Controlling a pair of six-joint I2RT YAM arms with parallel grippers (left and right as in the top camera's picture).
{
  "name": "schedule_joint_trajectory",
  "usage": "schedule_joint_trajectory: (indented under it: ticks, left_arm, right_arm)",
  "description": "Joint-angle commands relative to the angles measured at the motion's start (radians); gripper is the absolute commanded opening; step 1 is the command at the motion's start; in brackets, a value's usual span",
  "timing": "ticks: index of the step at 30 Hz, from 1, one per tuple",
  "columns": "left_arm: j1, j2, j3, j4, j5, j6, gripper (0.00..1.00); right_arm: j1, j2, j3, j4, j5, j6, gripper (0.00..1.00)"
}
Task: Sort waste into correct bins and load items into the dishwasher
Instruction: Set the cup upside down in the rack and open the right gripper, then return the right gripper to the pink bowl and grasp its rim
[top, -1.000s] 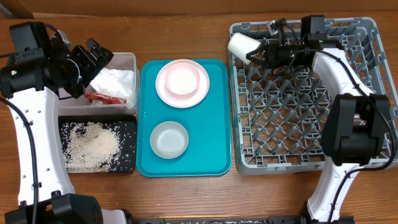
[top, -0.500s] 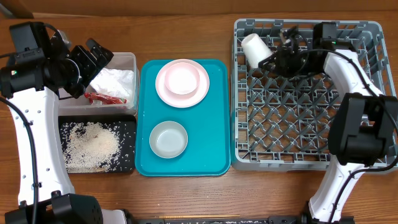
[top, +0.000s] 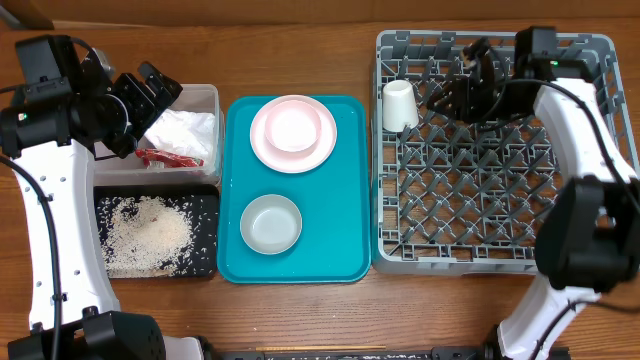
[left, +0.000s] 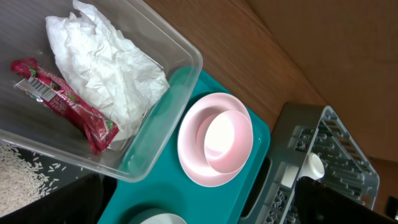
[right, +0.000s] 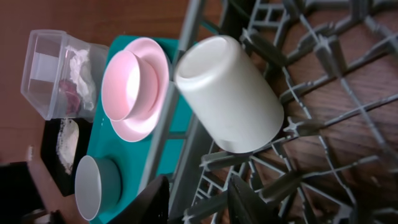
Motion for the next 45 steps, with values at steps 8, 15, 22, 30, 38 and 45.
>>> schedule_joint_trajectory:
  ticks: [8,15,22,30,38,45]
  left_arm:
    - [0.0,-0.015,0.018,0.001,-0.004,-0.009,1.0]
    - [0.0,-0.015,0.018,0.001,-0.004,-0.009,1.0]
    - [0.0,-0.015,0.018,0.001,-0.004,-0.009,1.0]
    - [0.0,-0.015,0.018,0.001,-0.004,-0.009,1.0]
    - [0.0,-0.015,0.018,0.001,-0.004,-0.009,1.0]
    - [0.0,-0.015,0.018,0.001,-0.004,-0.009,1.0]
  right_arm:
    - [0.252,-0.147,0.011,0.105,0.222,0.082,0.33]
    - [0.575,-0.121,0.011,0.249,0.625,0.077,0.43]
    - [0.778,-0.03,0.01,0.362,0.812,0.018,0.48]
    - [0.809,0.135,0.01,0.465,0.824,0.01,0.52]
    - [0.809,0.221,0.01,0.483,0.819,0.011,0.53]
    - [0.809,0.247,0.01,0.468,0.805,0.011,0.36]
